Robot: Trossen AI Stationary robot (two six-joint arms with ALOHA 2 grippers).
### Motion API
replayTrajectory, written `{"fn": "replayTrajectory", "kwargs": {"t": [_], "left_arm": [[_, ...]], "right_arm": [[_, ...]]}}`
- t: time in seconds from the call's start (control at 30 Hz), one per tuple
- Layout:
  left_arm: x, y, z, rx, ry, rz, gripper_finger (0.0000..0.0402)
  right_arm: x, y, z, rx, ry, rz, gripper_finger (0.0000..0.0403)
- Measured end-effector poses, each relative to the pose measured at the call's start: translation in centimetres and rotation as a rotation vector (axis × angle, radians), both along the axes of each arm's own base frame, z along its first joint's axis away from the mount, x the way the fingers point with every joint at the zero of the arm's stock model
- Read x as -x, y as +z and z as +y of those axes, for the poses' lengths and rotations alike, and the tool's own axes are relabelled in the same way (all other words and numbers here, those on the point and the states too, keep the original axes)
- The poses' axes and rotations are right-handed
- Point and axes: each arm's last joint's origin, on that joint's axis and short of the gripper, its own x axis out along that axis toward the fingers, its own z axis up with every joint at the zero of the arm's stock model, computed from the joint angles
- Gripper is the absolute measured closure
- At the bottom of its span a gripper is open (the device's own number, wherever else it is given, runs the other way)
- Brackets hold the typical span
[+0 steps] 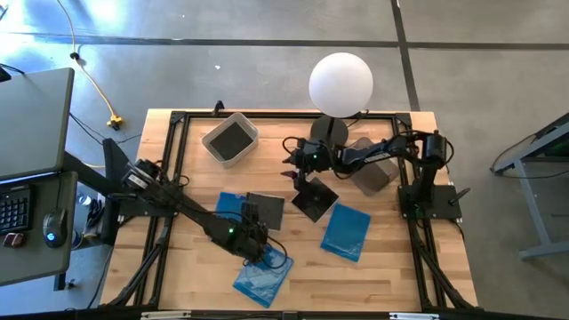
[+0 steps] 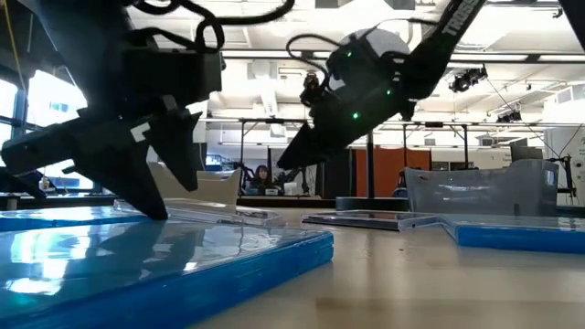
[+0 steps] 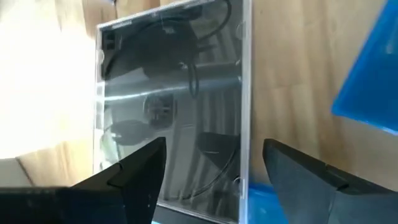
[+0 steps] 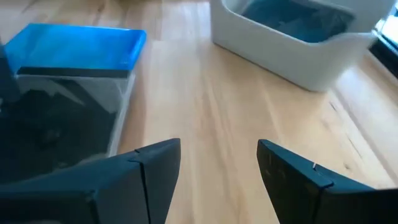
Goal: Pick & place jewel cases by type
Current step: Put the left black CD case into the white bin
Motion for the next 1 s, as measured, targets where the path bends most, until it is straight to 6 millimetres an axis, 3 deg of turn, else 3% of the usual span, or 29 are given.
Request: {"fn": "replayTrajectory", "kwargs": {"t": [0.2,0.4,0.77,1.0], "left_arm": [[0.2,0.0,0.2,-0.041,0.008,0.012,0.0137],[0.4,-0.1,0.3,-0.033,0.035,0.021,0.0137],[0.3,-1.7,0.2,-0.098,0.042,0.062,0.0137],[0.2,-1.8,0.5,-0.162,0.096,-0.003,0.0137]], "right_arm": [[-2.1,-1.1,-1.5,-0.049,-0.041,0.032,0.0195],[-4.5,-2.1,-1.7,-0.105,0.012,0.182,0.0195],[-7.4,-4.1,1.1,-0.064,0.188,0.248,0.0194],[-7.6,-4.6,2.4,-0.098,0.258,0.257,0.0194]]}}
